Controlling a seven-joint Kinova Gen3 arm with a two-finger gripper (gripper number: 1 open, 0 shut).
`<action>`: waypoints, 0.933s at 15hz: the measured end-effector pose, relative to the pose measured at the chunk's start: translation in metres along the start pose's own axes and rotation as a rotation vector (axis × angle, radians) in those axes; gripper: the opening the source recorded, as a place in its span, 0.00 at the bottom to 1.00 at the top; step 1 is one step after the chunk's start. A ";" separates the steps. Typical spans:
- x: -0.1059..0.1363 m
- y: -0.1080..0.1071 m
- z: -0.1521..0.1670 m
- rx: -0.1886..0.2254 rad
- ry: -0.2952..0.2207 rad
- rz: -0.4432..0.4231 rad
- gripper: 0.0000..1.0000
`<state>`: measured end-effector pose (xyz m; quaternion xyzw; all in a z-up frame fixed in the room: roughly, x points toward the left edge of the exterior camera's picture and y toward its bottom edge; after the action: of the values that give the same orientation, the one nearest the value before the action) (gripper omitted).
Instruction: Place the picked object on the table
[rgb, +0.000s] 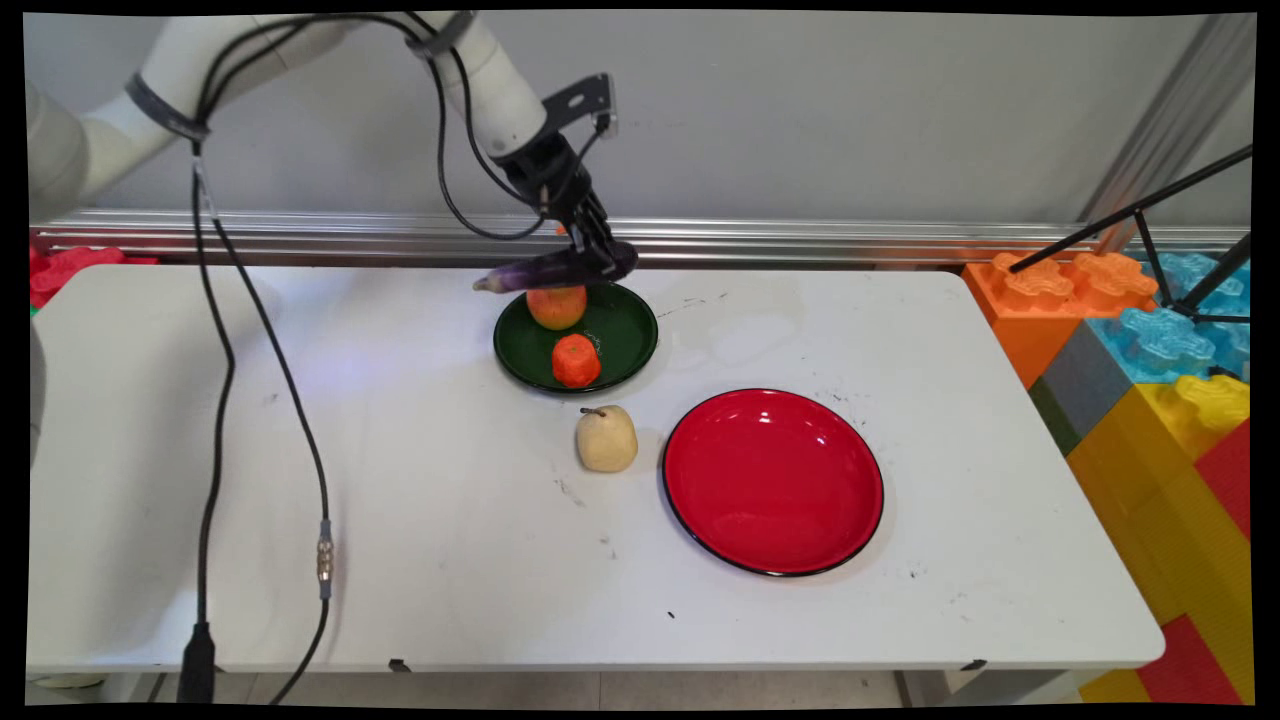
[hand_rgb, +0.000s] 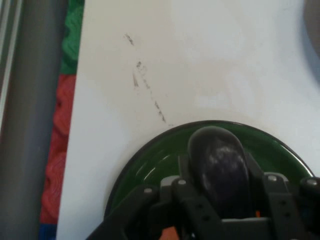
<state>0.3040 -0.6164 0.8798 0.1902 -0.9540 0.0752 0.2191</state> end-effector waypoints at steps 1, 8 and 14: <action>0.002 0.005 -0.010 0.010 0.002 -0.011 0.00; 0.002 0.074 -0.063 0.016 0.013 -0.130 0.00; -0.010 0.146 -0.083 -0.019 0.008 -0.179 0.00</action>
<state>0.2868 -0.4609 0.9412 0.2724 -0.9329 0.0470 0.2307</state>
